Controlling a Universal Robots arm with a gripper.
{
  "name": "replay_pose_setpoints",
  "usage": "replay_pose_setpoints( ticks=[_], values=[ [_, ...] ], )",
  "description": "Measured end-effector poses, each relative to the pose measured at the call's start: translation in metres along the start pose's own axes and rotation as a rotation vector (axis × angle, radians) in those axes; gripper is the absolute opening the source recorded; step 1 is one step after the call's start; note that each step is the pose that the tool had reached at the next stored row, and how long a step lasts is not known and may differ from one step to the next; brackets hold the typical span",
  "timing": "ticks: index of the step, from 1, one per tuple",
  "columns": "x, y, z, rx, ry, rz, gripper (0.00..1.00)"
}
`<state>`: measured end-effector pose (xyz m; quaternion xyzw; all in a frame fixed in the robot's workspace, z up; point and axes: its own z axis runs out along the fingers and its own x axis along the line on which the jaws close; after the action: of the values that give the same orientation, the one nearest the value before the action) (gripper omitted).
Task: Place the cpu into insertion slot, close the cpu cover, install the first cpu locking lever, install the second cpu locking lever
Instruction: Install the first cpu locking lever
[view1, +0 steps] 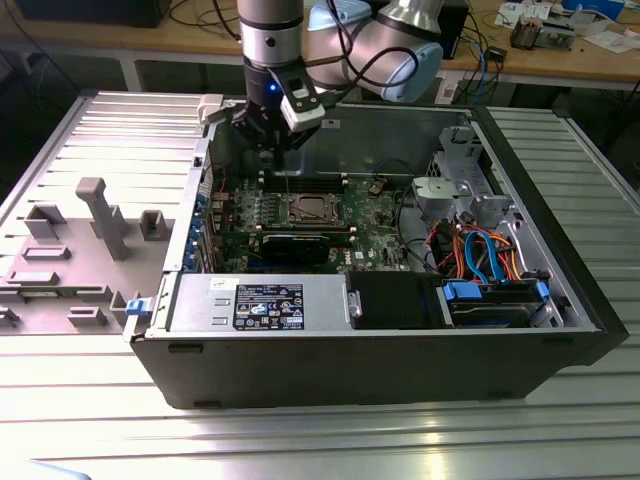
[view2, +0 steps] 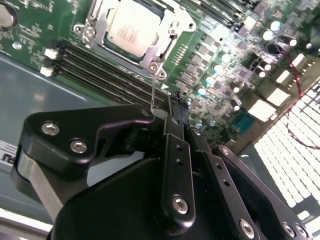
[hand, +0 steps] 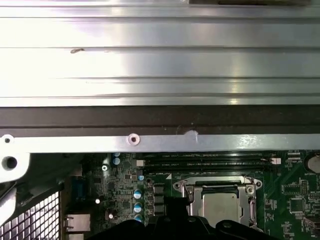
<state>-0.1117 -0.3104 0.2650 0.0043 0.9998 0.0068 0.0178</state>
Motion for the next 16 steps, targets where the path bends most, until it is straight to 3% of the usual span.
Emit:
replay_pose_setpoints(
  ticks=[6,16],
  values=[
    [-0.0163,0.0009,0.0035,0.0001,0.0,0.0,0.11],
    [-0.0176,0.0008,0.0039,0.0001,0.0,0.0,0.11]
  ],
)
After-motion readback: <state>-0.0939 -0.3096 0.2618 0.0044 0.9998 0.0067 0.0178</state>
